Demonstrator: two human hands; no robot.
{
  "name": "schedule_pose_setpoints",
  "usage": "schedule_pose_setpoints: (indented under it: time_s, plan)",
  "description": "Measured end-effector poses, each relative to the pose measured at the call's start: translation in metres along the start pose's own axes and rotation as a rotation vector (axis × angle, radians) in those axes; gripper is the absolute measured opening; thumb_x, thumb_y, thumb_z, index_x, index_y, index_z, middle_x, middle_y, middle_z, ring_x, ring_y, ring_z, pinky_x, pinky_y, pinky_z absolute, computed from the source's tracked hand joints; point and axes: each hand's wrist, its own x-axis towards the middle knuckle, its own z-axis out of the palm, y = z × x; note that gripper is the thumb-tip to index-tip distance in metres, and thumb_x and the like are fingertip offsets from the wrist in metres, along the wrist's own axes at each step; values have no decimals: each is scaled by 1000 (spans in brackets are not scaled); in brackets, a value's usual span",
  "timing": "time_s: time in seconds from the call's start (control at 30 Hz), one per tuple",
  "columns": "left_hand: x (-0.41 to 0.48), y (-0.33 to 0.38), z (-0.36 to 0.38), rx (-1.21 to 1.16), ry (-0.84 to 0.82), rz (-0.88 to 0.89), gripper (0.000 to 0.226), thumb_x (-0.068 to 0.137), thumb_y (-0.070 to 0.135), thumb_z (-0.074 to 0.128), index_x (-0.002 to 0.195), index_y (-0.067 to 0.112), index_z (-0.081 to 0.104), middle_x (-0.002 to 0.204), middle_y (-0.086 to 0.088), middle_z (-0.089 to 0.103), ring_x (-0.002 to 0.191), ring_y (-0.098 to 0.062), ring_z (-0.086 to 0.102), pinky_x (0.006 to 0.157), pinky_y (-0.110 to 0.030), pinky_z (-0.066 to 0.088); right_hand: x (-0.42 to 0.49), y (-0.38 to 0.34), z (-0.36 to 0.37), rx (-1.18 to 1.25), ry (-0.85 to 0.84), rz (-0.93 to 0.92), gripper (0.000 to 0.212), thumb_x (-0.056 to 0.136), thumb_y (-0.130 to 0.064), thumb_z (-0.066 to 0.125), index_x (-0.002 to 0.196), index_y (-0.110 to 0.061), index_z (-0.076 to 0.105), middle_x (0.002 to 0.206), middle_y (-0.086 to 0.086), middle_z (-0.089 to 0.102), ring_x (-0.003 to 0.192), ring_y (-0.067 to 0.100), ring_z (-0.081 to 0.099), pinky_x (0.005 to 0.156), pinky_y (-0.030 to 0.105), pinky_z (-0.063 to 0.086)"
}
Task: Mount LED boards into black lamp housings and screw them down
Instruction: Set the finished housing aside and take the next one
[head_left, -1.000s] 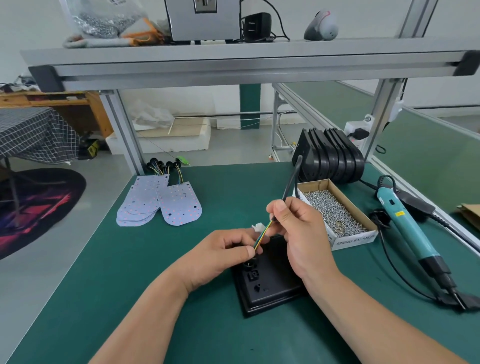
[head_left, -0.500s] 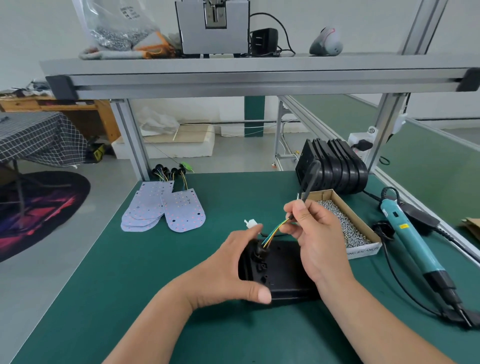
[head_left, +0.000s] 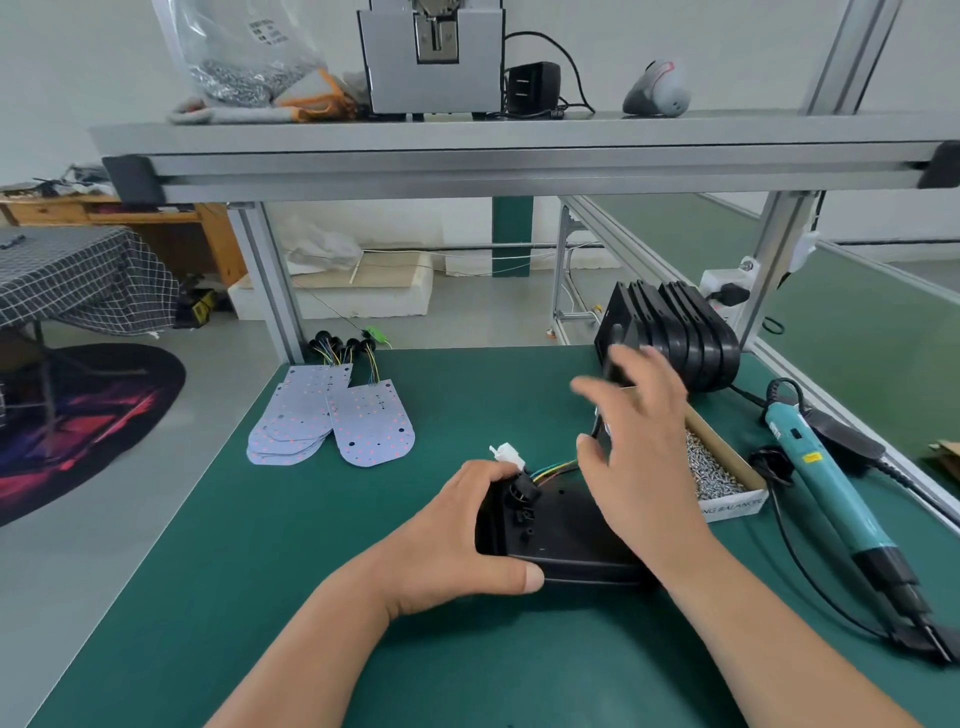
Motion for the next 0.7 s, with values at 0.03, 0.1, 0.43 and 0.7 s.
schedule_pose_setpoints:
  time_s: [0.03,0.1,0.43,0.7]
  plan:
    - [0,0,-1,-25,0,6,90,71,52,88,147,50,40,144,28,48,136,7,47,111,-23,40,0,2,0,-71,-53,-118,48,80,6,69,120,-20,71,147,0,52,152,26,31,126,45,25]
    - [-1,1,-5,-70,9,20,88,71,52,85,148,47,43,145,25,46,138,6,46,112,-21,40,0,6,1,-157,-142,-238,36,78,8,68,100,-20,78,117,-4,71,143,29,46,127,52,22]
    - [4,-8,-10,-399,140,-17,93,66,39,85,150,20,49,152,7,59,142,-4,53,115,-28,44,-2,-2,-9,100,-500,-86,26,97,-58,54,112,-42,68,83,-10,51,95,5,49,81,30,44]
    - [9,-10,-7,-484,196,-1,93,66,38,86,150,13,56,148,0,66,140,-16,59,124,-49,39,-6,4,-1,208,-555,-4,41,95,-72,48,132,-58,58,88,-13,54,97,4,54,73,23,38]
